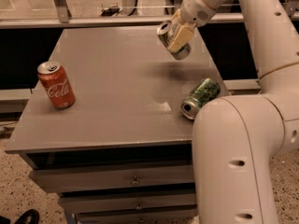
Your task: Knock 7up can over
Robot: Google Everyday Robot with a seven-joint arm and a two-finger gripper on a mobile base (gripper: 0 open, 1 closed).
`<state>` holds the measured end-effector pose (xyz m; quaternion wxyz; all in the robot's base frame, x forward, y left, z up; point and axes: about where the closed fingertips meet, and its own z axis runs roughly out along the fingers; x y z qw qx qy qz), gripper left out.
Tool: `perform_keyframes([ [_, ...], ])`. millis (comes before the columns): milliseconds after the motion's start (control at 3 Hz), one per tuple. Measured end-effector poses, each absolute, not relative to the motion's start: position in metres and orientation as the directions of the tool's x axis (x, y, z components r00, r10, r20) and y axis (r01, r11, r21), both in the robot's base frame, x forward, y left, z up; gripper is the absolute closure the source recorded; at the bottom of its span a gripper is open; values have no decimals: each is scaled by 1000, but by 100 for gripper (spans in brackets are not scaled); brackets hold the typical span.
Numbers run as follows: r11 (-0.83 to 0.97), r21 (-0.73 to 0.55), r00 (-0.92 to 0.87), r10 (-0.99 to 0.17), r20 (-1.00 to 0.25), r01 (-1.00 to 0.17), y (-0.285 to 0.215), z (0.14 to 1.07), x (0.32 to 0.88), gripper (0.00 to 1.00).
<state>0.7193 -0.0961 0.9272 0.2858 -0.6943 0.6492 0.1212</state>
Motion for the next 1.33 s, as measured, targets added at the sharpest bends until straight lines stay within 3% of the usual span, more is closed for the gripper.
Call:
perform_keyframes([
  [667, -237, -240, 294, -926, -238, -941, -87, 901, 723, 100],
  [1333, -330, -183, 368, -897, -245, -926, -77, 883, 703, 100],
])
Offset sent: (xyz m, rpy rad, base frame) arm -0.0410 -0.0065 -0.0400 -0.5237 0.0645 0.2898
